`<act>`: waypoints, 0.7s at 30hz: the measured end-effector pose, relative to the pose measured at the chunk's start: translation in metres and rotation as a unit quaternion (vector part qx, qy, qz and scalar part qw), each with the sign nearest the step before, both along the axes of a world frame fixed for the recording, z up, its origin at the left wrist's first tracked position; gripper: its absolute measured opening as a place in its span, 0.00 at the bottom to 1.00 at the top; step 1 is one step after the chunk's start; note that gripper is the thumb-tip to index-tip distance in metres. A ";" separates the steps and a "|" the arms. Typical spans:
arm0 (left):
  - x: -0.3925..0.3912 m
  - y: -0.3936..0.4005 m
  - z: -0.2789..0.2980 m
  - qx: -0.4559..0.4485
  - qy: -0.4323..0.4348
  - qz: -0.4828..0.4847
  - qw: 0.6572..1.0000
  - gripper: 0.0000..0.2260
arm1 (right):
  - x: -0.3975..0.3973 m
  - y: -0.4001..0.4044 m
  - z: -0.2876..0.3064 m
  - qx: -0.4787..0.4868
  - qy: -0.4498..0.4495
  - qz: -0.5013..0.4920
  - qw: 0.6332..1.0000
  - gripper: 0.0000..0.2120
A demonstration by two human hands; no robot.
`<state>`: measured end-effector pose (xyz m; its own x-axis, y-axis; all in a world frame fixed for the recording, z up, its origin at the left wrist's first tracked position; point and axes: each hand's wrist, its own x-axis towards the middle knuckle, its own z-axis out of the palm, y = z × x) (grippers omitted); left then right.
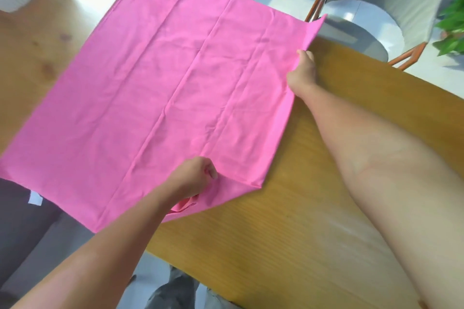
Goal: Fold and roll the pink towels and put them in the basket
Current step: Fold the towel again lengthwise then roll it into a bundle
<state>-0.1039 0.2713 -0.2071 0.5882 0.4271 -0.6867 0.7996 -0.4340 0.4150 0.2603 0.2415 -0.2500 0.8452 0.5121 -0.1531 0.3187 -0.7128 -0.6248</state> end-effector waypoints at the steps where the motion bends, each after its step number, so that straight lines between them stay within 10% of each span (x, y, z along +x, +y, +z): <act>1: 0.000 0.003 0.000 -0.001 0.001 0.014 1.000 0.14 | -0.002 0.005 0.001 -0.007 -0.013 0.022 1.000 0.31; 21: -0.096 0.113 0.063 0.025 -0.180 0.200 0.963 0.16 | -0.095 0.146 0.093 -0.219 -0.165 0.258 0.926 0.26</act>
